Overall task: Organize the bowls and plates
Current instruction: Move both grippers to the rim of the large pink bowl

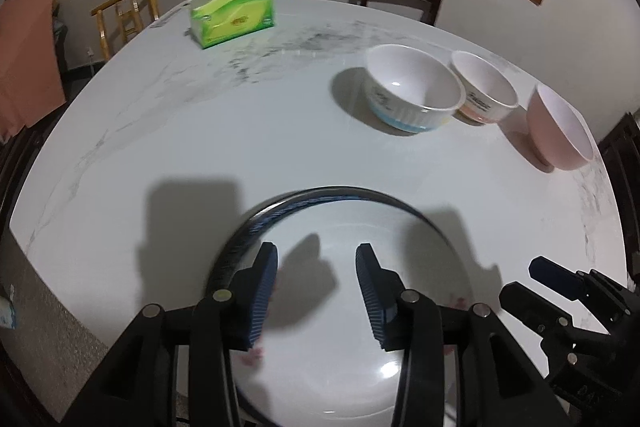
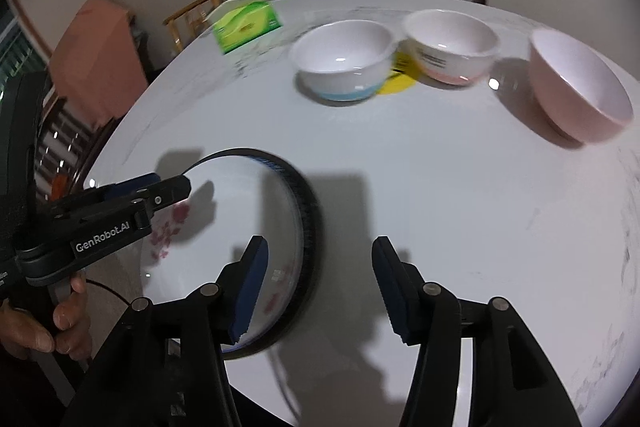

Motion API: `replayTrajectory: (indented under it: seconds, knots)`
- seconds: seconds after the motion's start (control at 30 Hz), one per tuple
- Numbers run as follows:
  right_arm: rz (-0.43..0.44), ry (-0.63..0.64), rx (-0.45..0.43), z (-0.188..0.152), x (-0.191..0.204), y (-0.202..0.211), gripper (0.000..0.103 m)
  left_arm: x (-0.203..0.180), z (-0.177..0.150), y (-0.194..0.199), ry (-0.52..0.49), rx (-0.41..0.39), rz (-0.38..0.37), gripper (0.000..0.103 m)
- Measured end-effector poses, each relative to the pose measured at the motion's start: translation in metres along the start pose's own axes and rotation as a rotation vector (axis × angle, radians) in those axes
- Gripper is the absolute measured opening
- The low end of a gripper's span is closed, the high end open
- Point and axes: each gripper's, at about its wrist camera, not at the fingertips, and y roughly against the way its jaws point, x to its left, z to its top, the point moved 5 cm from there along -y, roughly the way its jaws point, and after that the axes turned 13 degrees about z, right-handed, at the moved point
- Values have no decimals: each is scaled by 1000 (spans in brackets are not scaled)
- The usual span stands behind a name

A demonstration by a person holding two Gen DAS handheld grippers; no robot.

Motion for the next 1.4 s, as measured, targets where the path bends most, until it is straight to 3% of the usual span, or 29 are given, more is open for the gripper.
replayTrajectory:
  seconds: [0.43,0.7,0.97,1.13,1.4]
  knots:
    - [-47,-153,-87,1,-80,62,52,-99,19,13,-111,7,-104,42]
    - [-124,-167,-141,24,-132,109,52,-133,43,13,-113,40,-131,42]
    - [-164,-238,-211,69,-192,145,52,-157,74,9,-85,59,-163,43]
    - [-235,-244,-194,96,-223,144,50,-187,96,10,-109,57,-192,43]
    - [-292,-295,-138,117,-269,122,43,-236,132,-6,-62,114,-241,43]
